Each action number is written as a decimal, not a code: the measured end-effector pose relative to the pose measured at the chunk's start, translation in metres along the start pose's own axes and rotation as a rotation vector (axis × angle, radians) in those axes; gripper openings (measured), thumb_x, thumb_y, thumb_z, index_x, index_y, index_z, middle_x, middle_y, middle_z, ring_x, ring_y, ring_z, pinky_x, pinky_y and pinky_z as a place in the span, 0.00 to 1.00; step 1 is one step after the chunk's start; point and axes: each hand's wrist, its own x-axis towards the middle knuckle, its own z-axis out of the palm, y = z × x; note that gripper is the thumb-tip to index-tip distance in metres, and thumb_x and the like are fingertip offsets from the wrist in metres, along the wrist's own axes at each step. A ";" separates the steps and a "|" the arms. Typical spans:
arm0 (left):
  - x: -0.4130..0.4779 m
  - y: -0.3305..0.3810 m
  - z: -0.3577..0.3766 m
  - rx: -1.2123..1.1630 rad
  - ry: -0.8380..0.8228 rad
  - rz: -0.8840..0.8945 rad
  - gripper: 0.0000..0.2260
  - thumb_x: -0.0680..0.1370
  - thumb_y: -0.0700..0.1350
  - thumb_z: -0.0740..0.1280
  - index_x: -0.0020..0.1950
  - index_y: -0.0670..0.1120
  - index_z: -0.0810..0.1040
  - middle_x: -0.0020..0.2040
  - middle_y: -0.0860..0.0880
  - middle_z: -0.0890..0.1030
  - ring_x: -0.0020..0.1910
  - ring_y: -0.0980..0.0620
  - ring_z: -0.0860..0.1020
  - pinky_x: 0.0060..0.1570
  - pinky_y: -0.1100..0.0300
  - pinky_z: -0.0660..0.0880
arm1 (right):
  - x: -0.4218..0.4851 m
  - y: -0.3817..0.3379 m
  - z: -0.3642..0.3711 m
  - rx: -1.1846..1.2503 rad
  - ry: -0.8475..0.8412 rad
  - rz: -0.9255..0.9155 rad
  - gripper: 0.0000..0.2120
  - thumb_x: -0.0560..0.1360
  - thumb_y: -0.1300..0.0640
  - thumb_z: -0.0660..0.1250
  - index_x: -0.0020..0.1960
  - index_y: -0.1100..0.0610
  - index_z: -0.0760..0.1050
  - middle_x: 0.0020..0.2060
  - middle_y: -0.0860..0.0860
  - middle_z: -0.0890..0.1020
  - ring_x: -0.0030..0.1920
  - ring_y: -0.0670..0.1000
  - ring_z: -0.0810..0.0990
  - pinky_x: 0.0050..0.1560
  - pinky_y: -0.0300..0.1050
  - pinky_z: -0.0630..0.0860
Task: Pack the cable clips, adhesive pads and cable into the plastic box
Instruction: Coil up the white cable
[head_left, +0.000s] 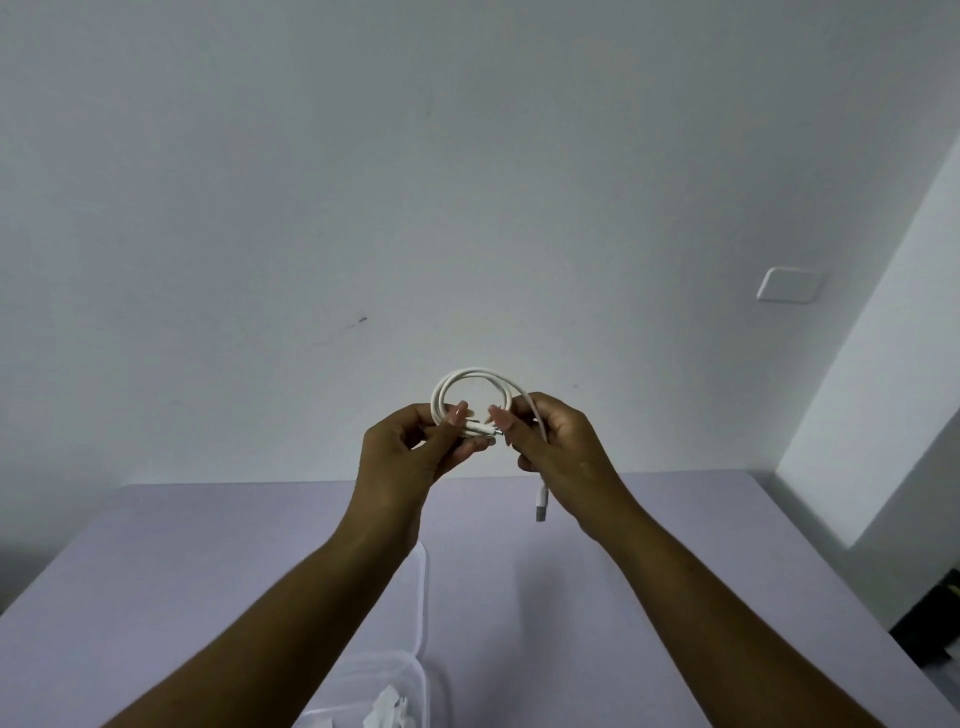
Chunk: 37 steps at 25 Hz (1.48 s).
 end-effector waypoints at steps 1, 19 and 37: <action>-0.001 -0.001 0.000 0.004 0.011 0.001 0.08 0.75 0.44 0.70 0.46 0.39 0.82 0.40 0.40 0.85 0.40 0.49 0.86 0.39 0.67 0.79 | 0.000 0.000 0.001 0.006 -0.003 0.002 0.14 0.73 0.45 0.69 0.43 0.56 0.77 0.28 0.43 0.75 0.30 0.45 0.70 0.33 0.37 0.72; 0.021 0.039 -0.032 0.737 -0.477 0.018 0.09 0.74 0.49 0.71 0.43 0.44 0.85 0.36 0.46 0.86 0.31 0.55 0.80 0.31 0.68 0.73 | 0.009 -0.010 -0.025 -0.198 -0.421 0.127 0.16 0.73 0.47 0.71 0.44 0.60 0.77 0.31 0.50 0.81 0.31 0.49 0.73 0.30 0.37 0.70; 0.005 -0.006 -0.008 -0.014 -0.116 -0.180 0.07 0.74 0.43 0.70 0.45 0.42 0.85 0.39 0.45 0.86 0.35 0.56 0.84 0.39 0.70 0.78 | 0.018 0.003 -0.001 0.471 0.169 0.196 0.09 0.78 0.60 0.65 0.41 0.59 0.81 0.34 0.55 0.81 0.35 0.51 0.78 0.36 0.37 0.79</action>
